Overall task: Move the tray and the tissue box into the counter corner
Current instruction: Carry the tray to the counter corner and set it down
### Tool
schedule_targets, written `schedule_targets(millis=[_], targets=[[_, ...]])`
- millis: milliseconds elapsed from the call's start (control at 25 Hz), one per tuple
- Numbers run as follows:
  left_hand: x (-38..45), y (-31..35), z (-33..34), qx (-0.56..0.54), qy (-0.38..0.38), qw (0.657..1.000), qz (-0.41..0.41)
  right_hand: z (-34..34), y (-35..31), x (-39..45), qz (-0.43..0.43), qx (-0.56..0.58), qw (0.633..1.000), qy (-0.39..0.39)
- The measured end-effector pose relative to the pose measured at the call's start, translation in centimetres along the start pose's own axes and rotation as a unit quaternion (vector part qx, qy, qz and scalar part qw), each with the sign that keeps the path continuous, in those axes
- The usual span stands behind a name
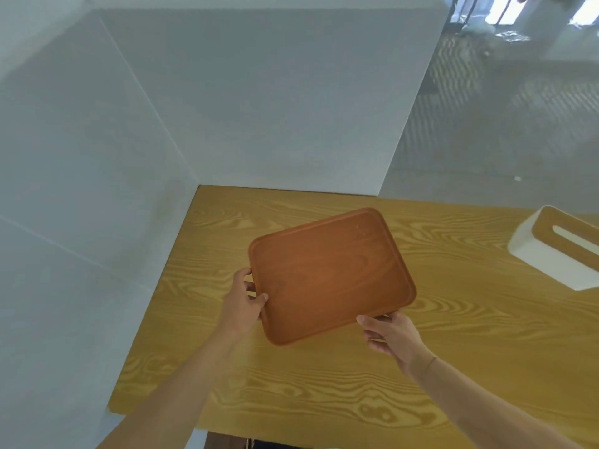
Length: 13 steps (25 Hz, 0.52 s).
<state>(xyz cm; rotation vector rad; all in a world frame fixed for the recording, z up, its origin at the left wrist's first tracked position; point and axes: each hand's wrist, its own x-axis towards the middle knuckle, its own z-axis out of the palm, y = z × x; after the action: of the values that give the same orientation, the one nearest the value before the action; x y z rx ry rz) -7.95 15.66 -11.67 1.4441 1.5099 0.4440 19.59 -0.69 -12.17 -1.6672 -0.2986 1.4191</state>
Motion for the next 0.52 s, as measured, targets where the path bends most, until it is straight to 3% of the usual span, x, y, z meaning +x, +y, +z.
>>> schedule_targets(millis=[520], targets=[[10.8, 2.7, 1.0, 0.147, -0.128, 0.979, 0.063, 3.8, 1.1, 2.7, 0.056, 0.131, 0.984, 0.106]])
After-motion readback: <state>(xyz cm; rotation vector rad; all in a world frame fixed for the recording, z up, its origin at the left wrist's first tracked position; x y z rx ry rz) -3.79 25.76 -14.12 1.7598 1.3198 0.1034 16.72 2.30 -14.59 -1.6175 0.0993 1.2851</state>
